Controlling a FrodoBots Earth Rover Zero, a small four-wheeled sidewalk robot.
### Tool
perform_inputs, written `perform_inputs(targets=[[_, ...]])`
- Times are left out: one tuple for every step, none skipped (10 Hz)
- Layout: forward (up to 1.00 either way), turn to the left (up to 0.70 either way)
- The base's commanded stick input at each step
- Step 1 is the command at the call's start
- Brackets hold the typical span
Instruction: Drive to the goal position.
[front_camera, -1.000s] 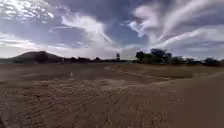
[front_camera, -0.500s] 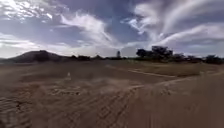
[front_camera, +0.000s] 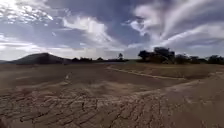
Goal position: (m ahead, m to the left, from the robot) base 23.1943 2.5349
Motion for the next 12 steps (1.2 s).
perform_inputs(targets=[[1.00, 0.00], [1.00, 0.00], [1.00, 0.00], [1.00, 0.00], [1.00, 0.00], [1.00, 0.00], [1.00, 0.00], [1.00, 0.00], [1.00, 0.00], [1.00, 0.00], [1.00, 0.00], [1.00, 0.00]])
